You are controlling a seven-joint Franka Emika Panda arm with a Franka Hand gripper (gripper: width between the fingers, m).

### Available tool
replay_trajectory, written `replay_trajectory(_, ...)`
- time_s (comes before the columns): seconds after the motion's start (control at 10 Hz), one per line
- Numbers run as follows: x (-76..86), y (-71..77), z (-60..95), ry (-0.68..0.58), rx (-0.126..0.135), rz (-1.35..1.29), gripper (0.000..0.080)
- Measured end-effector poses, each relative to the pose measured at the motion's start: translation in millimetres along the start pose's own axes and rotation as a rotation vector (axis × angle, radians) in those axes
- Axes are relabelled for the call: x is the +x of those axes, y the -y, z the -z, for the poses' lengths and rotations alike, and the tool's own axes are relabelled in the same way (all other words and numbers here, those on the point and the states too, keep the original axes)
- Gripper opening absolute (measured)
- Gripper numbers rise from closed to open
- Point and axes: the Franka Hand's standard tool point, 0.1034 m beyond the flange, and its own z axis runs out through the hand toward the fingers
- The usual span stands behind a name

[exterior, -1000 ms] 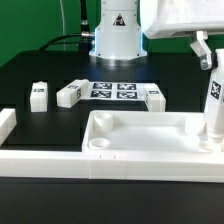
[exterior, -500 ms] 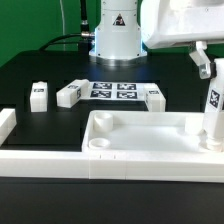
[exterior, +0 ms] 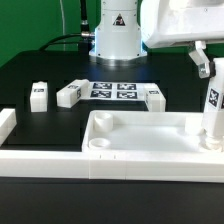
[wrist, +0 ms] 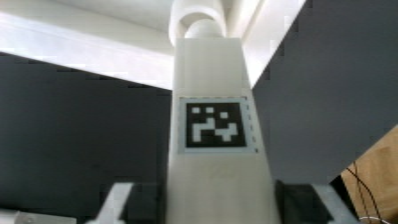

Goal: Assemble desk

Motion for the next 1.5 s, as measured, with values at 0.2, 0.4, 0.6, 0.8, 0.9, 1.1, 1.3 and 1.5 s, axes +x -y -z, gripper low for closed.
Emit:
replay_trajectory(0.2, 0.3, -1.4, -0.8, -0.006, -0.001, 0.004, 0.029)
replay_trajectory(0.4, 0.0, -1.4, -1.1, -0.006, -0.002, 0.004, 0.029)
replay_trajectory(0.6, -3.1, -2.4, -2.7, -0.002, -0.002, 0.003, 0.029)
replay_trajectory(0.8, -5.1, -2.1, -3.9, 0.001, -0.002, 0.003, 0.029)
replay_trajectory(0.9, -5.0, -1.2, -4.2, 0.0, -0.001, 0.004, 0.029)
replay_trajectory(1.1, -7.0, 0.0, -6.3, 0.004, 0.001, 0.005, 0.029)
replay_trajectory(1.3, -9.3, 0.5, -10.0, 0.002, 0.001, 0.004, 0.029)
replay_trajectory(1.5, -9.4, 0.3, -11.7, -0.009, -0.001, 0.003, 0.029)
